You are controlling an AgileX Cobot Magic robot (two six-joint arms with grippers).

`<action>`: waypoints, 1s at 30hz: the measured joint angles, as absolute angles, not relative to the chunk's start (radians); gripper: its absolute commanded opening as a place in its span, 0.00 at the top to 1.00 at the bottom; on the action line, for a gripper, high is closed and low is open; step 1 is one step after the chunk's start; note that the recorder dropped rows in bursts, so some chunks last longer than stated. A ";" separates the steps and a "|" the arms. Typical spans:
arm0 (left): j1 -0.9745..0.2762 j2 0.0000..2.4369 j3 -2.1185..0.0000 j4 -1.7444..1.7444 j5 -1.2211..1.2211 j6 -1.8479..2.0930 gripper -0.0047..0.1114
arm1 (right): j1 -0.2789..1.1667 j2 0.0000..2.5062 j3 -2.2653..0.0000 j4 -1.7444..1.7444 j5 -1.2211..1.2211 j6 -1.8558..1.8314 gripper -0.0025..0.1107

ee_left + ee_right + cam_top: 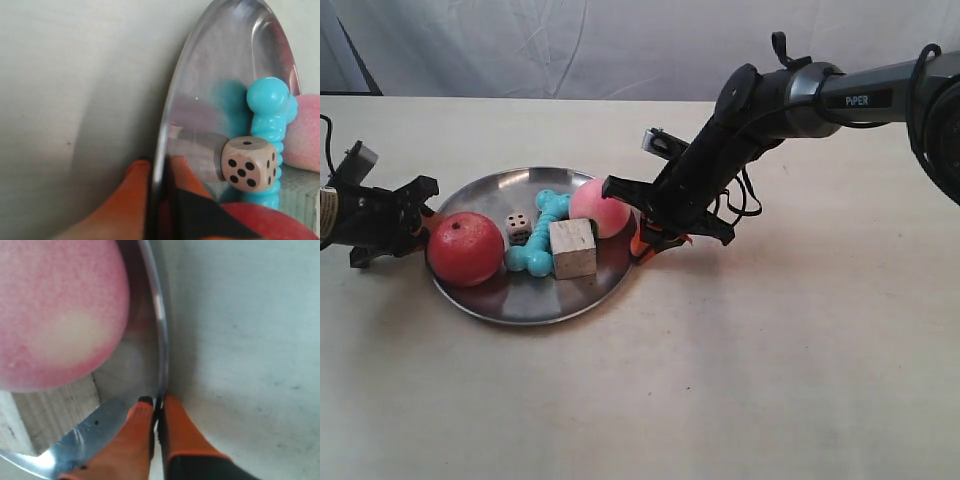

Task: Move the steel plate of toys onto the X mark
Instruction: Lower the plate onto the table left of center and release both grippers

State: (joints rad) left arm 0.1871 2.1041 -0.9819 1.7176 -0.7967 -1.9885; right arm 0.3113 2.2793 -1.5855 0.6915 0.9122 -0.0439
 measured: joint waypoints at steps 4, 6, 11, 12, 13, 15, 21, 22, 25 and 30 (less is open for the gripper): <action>0.187 2.104 -0.982 1.716 -0.797 -1.982 0.81 | 0.311 2.279 -1.585 0.687 0.912 -0.044 0.99; 0.187 2.104 -0.982 1.724 -0.797 -1.972 0.74 | 0.311 2.279 -1.588 0.685 0.911 -0.045 0.99; 0.187 2.104 -0.982 1.724 -0.798 -1.961 0.66 | 0.311 2.275 -1.593 0.683 0.901 -0.055 0.98; 0.187 2.104 -0.984 1.724 -0.800 -1.961 0.66 | 0.311 2.275 -1.593 0.683 0.899 -0.057 0.98; 0.187 2.104 -0.984 1.724 -0.800 -1.959 0.66 | 0.311 2.274 -1.593 0.683 0.899 -0.057 0.98; 0.187 2.104 -0.984 1.724 -0.800 -1.959 0.66 | 0.311 2.274 -1.593 0.683 0.897 -0.059 0.98; 0.187 2.104 -0.984 1.724 -0.800 -1.959 0.66 | 0.312 2.274 -1.593 0.678 0.897 -0.059 0.98; 0.187 2.104 -0.984 1.724 -0.800 -1.959 0.66 | 0.312 2.274 -1.593 0.676 0.895 -0.059 0.98; 0.187 2.104 -0.984 1.724 -0.800 -1.957 0.66 | 0.313 2.274 -1.595 0.656 0.895 -0.052 0.98; 0.181 2.102 -0.984 1.724 -0.795 -1.935 0.66 | 0.316 2.273 -1.596 0.626 0.899 -0.029 0.98</action>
